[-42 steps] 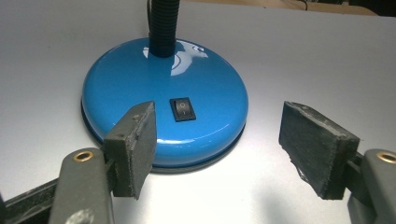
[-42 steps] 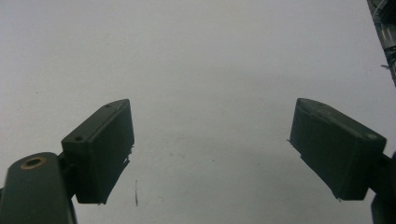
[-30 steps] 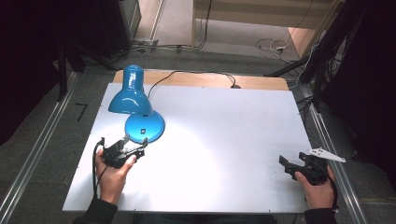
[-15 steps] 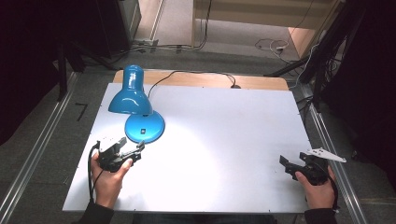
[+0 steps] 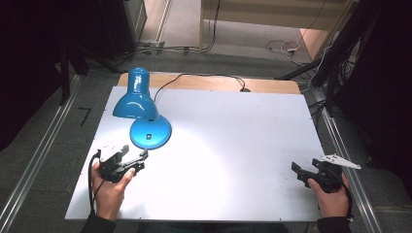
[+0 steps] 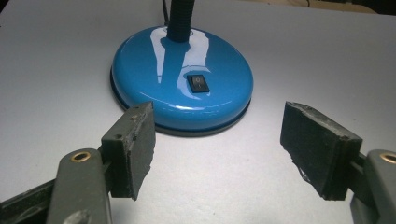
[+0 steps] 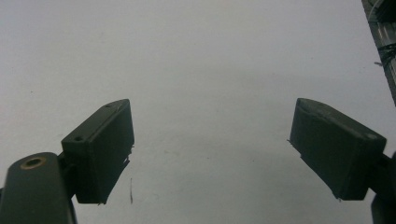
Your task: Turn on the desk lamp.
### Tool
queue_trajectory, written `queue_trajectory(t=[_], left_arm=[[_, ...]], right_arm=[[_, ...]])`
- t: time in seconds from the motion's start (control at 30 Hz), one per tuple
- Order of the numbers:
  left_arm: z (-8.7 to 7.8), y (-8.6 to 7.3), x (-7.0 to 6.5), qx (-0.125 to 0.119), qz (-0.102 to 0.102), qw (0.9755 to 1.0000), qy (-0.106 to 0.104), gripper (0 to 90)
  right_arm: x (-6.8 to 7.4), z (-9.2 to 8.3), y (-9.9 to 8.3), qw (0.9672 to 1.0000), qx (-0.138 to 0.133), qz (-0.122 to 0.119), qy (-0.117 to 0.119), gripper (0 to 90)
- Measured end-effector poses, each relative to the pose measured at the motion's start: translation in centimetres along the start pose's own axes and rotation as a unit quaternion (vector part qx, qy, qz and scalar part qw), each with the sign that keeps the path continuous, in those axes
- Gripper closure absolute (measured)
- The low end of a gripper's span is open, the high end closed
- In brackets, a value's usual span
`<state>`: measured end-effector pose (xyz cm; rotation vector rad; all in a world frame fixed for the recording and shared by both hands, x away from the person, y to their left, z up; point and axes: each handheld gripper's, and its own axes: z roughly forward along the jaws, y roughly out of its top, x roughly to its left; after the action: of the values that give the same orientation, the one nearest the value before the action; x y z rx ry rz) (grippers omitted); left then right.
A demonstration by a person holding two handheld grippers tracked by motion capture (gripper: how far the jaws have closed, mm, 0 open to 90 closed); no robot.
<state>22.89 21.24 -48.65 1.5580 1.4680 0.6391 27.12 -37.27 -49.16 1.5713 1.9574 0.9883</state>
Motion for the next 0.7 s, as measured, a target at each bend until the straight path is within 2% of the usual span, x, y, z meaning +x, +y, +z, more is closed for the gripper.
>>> queue_trajectory(t=[0.3,0.7], left_arm=[[-0.4,-0.2,0.2,0.007,0.002,0.9999,0.012,27.7],[-1.1,-0.7,0.4,0.015,-0.001,0.9998,0.013,27.7]], right_arm=[[-0.4,-0.3,-0.1,1.0000,-0.003,0.005,-0.004,12.2],[-0.7,-0.5,-0.2,0.9999,-0.003,0.012,-0.007,12.2]])
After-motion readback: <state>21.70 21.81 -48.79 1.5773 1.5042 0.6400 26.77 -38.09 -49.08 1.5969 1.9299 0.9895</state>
